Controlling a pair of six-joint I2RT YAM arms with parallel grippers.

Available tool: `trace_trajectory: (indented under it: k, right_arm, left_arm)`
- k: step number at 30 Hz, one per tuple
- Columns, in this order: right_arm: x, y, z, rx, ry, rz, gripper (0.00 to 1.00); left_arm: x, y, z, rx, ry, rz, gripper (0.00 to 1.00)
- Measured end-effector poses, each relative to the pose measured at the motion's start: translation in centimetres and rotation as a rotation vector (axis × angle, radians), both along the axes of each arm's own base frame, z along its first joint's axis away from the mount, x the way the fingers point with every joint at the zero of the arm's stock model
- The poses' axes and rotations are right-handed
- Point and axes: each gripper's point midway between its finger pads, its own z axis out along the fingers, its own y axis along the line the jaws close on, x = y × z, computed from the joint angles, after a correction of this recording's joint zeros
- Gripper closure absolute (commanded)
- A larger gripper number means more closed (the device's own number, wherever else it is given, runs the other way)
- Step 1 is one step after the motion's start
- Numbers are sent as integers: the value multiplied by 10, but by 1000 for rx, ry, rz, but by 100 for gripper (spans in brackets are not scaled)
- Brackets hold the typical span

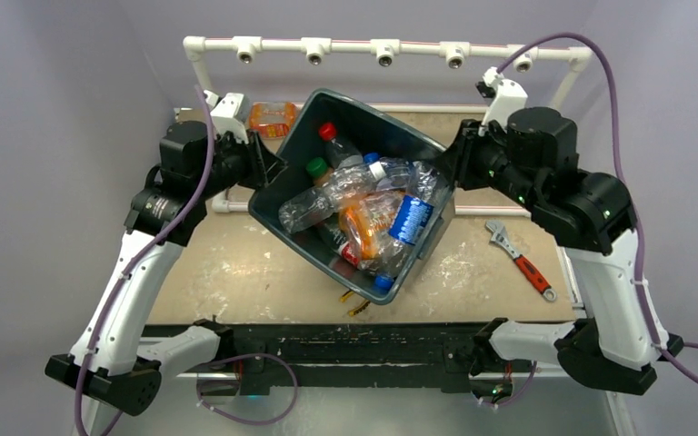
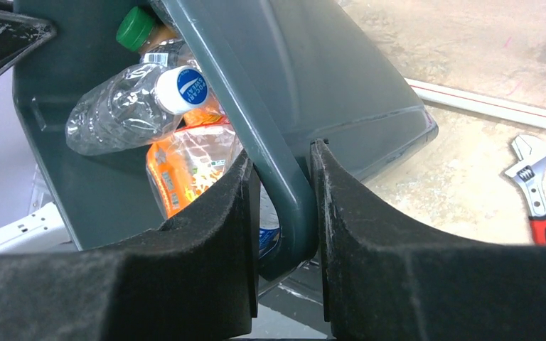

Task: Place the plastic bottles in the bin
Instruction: Move the trash bin to the center of the board.

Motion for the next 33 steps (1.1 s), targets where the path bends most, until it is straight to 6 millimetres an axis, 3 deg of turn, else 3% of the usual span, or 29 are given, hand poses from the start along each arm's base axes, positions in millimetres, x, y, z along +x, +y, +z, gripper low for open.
trace_trajectory:
  k: [4,7,11,15,19,28,33]
  right_arm:
    - [-12,-17,0,2,-17,-34,100]
    - [-22,-35,-7,-24,-15,-79,100]
    - [-41,-72,-20,-75,-16,-172,100]
    - [-63,-107,-17,-91,-50,-253,100]
    - [-70,-122,-18,-98,-70,-296,100]
    - [-56,-138,-29,-141,-117,-420,100]
    - [-46,-136,-32,-136,-148,-442,100]
  left_arm:
    - [-9,-23,4,-34,-19,-37,100]
    - [-20,-50,-9,-3,-5,-75,100]
    - [-38,-105,-38,101,13,-132,100]
    - [-50,-143,-43,140,-14,-165,100]
    - [-51,-159,-43,148,-20,-174,100]
    - [-28,-185,-38,181,-66,-112,100]
    - [-23,-183,-37,202,-84,-69,100]
